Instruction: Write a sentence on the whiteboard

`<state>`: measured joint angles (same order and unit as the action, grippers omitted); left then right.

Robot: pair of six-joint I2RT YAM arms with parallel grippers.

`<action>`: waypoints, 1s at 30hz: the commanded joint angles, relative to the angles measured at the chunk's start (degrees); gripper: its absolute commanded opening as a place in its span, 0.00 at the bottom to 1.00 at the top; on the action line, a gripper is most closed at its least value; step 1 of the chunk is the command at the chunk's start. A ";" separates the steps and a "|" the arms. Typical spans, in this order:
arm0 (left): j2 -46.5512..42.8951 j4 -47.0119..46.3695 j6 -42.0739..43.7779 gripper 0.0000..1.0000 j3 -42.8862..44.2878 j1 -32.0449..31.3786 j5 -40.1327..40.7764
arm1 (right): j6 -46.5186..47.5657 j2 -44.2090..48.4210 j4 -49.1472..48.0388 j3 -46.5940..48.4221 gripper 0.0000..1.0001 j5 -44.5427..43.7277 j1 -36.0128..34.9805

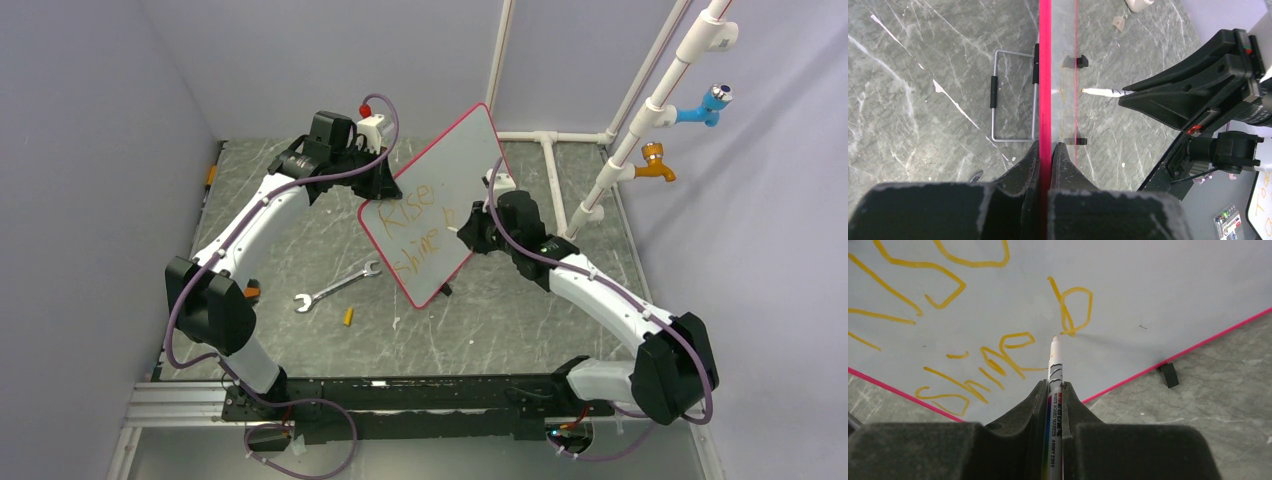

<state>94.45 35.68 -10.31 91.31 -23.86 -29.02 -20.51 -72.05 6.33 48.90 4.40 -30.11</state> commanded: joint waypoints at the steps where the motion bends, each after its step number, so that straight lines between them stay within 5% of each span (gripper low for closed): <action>1: 3.19 8.17 8.72 0.00 -2.27 -1.02 11.26 | 1.56 2.65 0.00 3.65 0.00 -4.88 -0.09; 30: 2.93 8.27 8.92 0.00 -2.89 -1.01 11.26 | 3.54 -7.40 -2.45 12.10 0.00 -3.31 3.48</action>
<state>94.43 35.68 -10.31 91.31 -23.86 -29.06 -17.96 -78.54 7.14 58.00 -0.78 -27.05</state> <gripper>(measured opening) 0.063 0.132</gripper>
